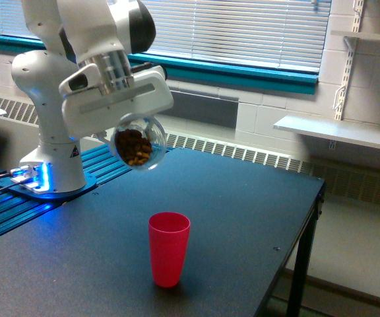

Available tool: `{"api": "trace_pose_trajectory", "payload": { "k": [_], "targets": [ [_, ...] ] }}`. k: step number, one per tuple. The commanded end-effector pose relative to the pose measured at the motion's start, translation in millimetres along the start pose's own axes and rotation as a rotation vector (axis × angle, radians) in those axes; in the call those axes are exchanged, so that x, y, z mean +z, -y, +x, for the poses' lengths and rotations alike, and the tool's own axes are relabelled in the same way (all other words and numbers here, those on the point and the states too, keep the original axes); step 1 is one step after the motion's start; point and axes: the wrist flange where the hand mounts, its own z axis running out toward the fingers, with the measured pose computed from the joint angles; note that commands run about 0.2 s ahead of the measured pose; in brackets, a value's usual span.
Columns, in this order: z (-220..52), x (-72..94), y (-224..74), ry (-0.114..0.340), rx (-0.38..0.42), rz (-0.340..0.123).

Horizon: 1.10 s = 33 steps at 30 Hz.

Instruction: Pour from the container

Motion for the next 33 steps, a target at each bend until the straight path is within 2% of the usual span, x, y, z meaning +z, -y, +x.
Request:
{"api": "trace_pose_trajectory", "payload": {
  "k": [1,19,33],
  "targets": [
    [-1.7,11.2,7.8,0.022,-0.050,-0.010],
    [-12.0,47.3,6.9,0.087,-0.005,-0.060],
    [-27.0,73.4,8.5,0.157,0.005,-0.134]
  ]
}}
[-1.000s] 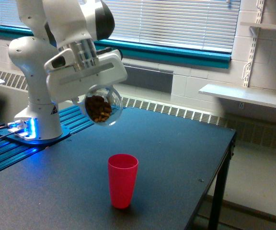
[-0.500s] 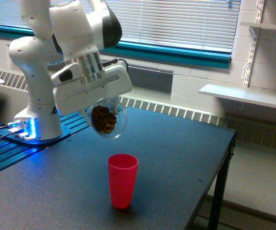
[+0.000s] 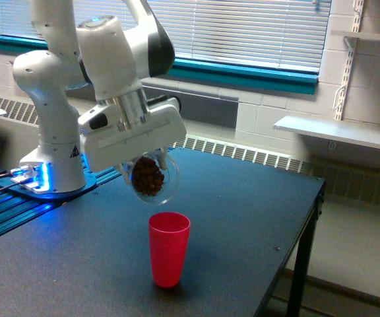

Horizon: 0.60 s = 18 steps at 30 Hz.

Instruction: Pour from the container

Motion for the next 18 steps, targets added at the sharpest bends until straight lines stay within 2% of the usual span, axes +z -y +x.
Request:
{"api": "trace_pose_trajectory", "payload": {
  "k": [1,7,18],
  "targets": [
    [-7.0,6.6,12.2,0.031,-0.023,-0.021],
    [-8.7,10.9,23.1,0.058,-0.026,-0.071],
    [-8.5,20.3,43.9,0.079,-0.024,-0.147]
  ]
}}
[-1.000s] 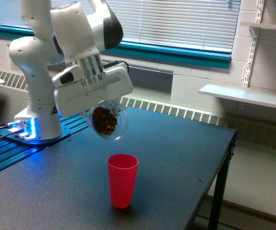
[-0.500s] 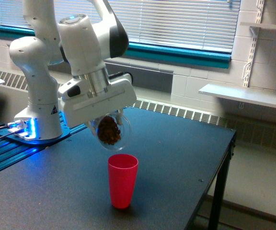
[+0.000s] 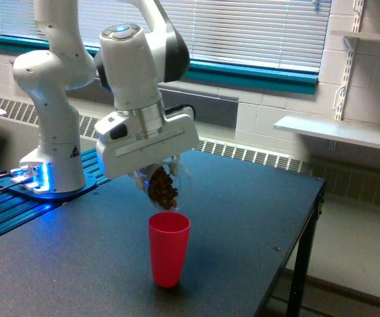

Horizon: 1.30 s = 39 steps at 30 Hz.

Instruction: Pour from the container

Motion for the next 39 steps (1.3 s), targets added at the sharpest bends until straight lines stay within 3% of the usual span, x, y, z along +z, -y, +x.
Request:
{"api": "trace_pose_trajectory", "payload": {
  "k": [1,20,39],
  "targets": [
    [0.1,1.9,19.1,0.011,0.022,-0.035],
    [-8.5,11.2,29.6,0.009,0.030,-0.067],
    [-21.6,5.7,18.8,-0.005,0.049,-0.069]
  ]
}}
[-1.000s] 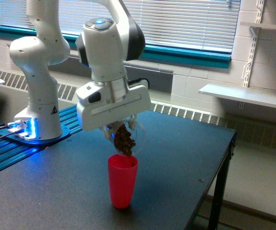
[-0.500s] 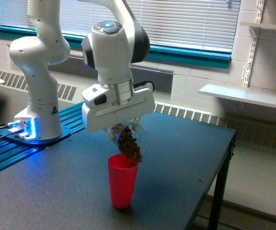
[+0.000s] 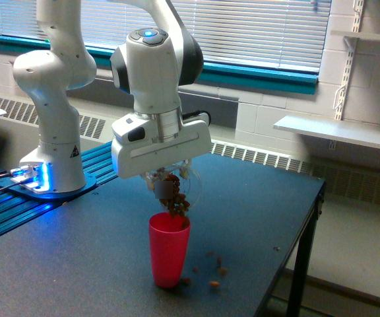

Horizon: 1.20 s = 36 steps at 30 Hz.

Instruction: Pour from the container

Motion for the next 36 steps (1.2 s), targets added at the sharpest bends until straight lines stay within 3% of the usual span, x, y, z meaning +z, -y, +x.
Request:
{"api": "trace_pose_trajectory", "payload": {
  "k": [1,14,36],
  "targets": [
    [-5.7,-6.2,-1.2,-0.008,0.024,0.009],
    [-6.9,-10.4,-1.5,0.005,0.005,-0.030],
    [0.5,-4.7,-7.9,-0.001,0.042,-0.066]
  ]
}}
